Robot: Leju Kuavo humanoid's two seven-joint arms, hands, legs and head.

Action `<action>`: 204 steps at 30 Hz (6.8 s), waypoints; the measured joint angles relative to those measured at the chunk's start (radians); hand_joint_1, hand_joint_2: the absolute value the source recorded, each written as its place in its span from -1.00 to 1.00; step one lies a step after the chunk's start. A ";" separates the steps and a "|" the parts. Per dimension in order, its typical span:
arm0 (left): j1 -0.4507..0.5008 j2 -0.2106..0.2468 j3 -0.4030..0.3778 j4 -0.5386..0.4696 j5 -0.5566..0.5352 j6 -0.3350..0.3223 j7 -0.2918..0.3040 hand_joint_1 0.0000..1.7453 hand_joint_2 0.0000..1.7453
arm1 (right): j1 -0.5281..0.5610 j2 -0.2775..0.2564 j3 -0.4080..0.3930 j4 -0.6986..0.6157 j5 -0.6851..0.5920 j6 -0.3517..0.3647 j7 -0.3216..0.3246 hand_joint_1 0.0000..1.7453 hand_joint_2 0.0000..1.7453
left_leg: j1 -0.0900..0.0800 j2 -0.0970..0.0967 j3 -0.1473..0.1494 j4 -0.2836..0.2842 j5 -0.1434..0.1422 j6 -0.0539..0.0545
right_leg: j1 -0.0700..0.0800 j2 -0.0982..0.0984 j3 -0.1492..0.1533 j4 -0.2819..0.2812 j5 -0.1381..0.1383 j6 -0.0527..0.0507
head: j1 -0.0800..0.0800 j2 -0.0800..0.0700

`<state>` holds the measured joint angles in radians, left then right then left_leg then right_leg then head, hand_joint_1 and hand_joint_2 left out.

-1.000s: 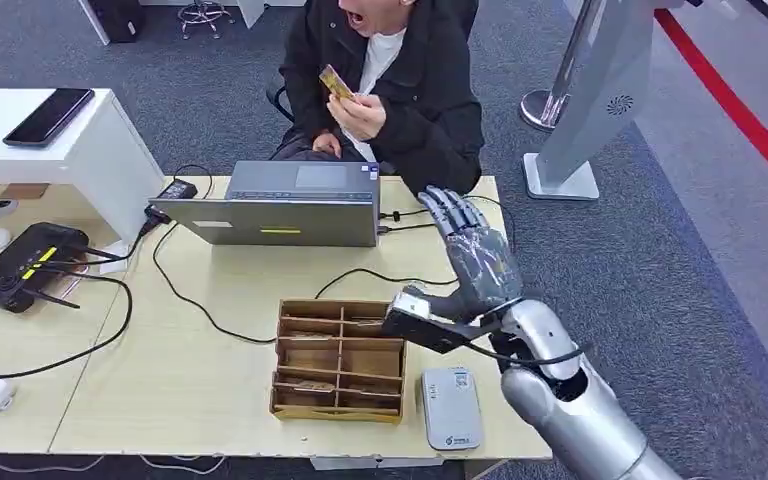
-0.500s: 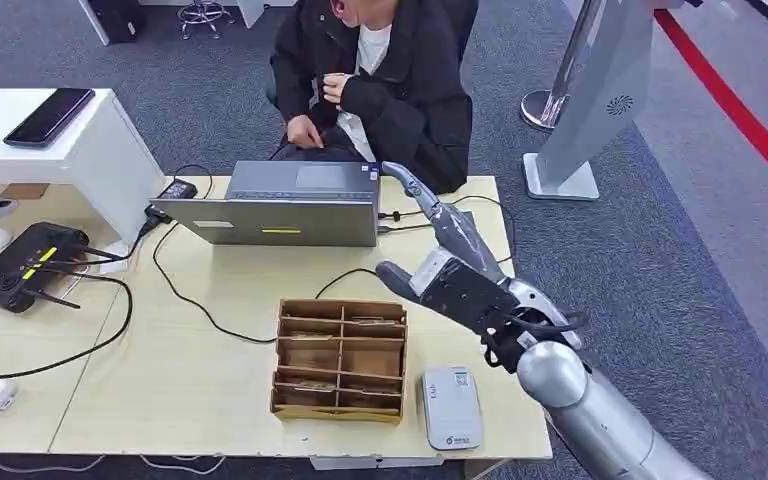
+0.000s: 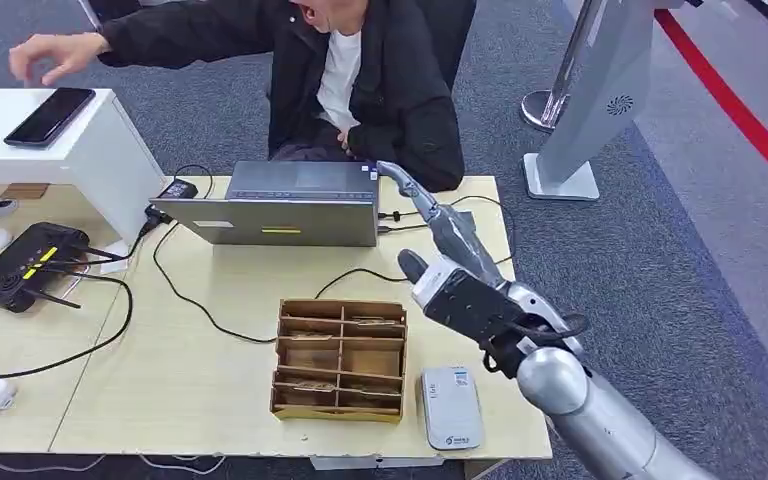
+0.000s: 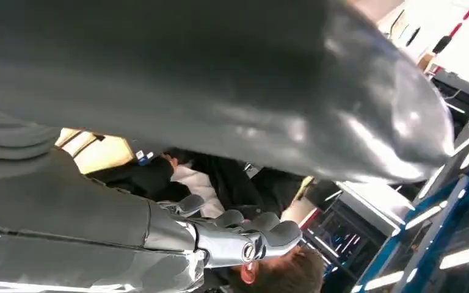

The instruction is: Pass the card to the sensor for recognition and then transmit it.

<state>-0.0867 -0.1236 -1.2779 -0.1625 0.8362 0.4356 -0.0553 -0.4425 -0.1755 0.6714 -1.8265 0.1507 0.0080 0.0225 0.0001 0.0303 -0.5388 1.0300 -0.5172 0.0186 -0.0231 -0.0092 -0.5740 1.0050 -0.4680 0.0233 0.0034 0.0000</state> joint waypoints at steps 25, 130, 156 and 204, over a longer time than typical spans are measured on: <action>0.005 -0.001 0.001 0.000 -0.017 -0.006 0.006 -1.00 -1.00 | 0.146 -0.014 -0.005 -0.056 0.412 -0.246 -0.140 -1.00 -1.00 | 0.000 0.000 0.000 0.000 0.000 0.000 | 0.000 0.000 0.000 0.000 -0.001 0.000 | 0.000 0.000; -0.020 0.005 -0.054 0.000 -0.041 -0.055 0.054 -1.00 -1.00 | 0.112 0.002 0.185 0.282 0.922 -0.131 0.052 -0.98 1.00 | 0.000 0.000 0.000 0.000 0.000 0.000 | 0.000 0.000 0.000 0.000 0.000 0.000 | 0.000 0.000; -0.021 0.005 -0.070 0.000 -0.040 -0.056 0.058 -1.00 -1.00 | 0.101 0.024 0.164 0.327 0.914 -0.119 0.063 -0.60 1.00 | 0.000 0.000 0.000 0.000 0.000 0.000 | 0.000 0.000 0.000 0.000 0.000 0.000 | 0.000 0.000; -0.022 0.005 -0.093 0.000 -0.030 -0.052 0.060 -1.00 -1.00 | 0.099 0.035 0.161 0.371 0.914 -0.106 0.069 -0.50 1.00 | 0.000 0.000 0.000 0.000 0.000 0.000 | 0.000 0.000 0.000 0.000 0.000 0.000 | 0.000 0.000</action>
<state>-0.1086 -0.1190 -1.3710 -0.1625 0.8061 0.3834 0.0046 -0.3440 -0.1400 0.8320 -1.4557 1.0647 -0.0980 0.0919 0.0000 0.0302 -0.5390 1.0300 -0.5172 0.0186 -0.0232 -0.0093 -0.5741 1.0049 -0.4680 0.0233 0.0038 0.0000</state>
